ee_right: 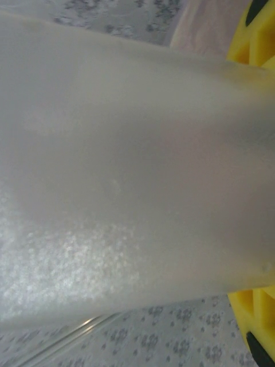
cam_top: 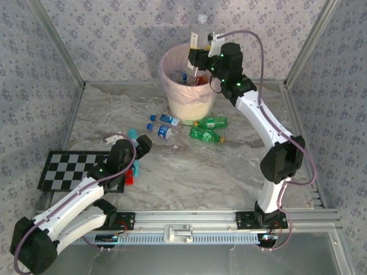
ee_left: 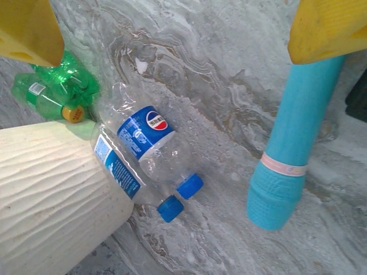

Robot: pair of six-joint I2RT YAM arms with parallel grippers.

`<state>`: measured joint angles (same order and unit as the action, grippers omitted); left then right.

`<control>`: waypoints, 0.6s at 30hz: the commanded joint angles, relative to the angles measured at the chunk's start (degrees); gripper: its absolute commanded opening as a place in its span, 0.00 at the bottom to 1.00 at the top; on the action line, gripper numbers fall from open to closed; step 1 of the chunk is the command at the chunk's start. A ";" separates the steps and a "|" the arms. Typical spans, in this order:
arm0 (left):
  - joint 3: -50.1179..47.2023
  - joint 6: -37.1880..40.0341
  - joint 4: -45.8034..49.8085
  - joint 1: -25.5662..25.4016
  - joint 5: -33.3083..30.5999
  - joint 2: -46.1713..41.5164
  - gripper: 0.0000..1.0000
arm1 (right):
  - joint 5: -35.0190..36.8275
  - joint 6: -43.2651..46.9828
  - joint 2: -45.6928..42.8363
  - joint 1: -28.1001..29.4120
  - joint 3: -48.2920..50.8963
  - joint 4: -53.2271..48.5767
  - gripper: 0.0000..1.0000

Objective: Put the plastic bottles in the bin

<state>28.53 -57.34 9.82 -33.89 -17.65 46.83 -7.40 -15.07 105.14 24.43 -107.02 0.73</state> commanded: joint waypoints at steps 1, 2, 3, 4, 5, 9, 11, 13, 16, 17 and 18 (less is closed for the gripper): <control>-0.30 -0.67 3.17 -0.46 -2.78 -2.85 1.00 | 2.75 -0.66 3.49 0.54 -3.31 -1.59 0.40; -0.40 -0.67 3.64 -0.39 -3.12 -3.57 1.00 | 2.64 -0.66 4.68 0.63 -4.42 -2.82 0.40; -0.53 -0.75 3.95 -0.39 -3.35 -4.11 1.00 | 2.47 -0.66 5.83 0.70 -5.55 -4.40 0.41; -0.67 -0.75 4.26 -0.45 -3.54 -4.70 1.00 | 2.11 -0.66 7.12 0.70 -6.83 -5.99 0.41; -0.83 -0.84 4.44 -0.41 -3.85 -5.19 1.00 | 1.73 -0.66 8.24 0.72 -8.14 -7.64 0.42; -1.29 -1.26 5.02 -0.36 -4.40 -6.26 1.00 | -0.10 -1.44 11.57 0.90 -12.45 -12.33 0.49; -1.35 -1.45 4.98 -0.37 -4.50 -6.26 1.00 | -0.49 -1.60 12.42 1.11 -14.15 -13.63 0.54; -1.29 -1.46 4.86 -0.33 -4.48 -6.14 1.00 | 0.07 -1.48 12.63 1.40 -15.47 -14.32 0.63; -1.11 -1.37 4.66 -0.34 -4.50 -5.88 1.00 | 1.10 -0.69 11.92 1.61 -16.94 -15.04 0.84; -1.13 -1.37 4.61 -0.30 -4.59 -5.71 1.00 | 1.47 -0.45 11.40 1.59 -17.08 -15.12 0.98; -1.11 -1.37 4.52 -0.31 -4.58 -5.61 1.00 | 1.83 -0.20 10.75 1.66 -17.08 -15.20 1.00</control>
<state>27.35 -58.19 13.85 -33.89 -20.75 41.32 -6.61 -15.64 117.93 25.67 -121.58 -13.39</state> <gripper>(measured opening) 0.998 0.966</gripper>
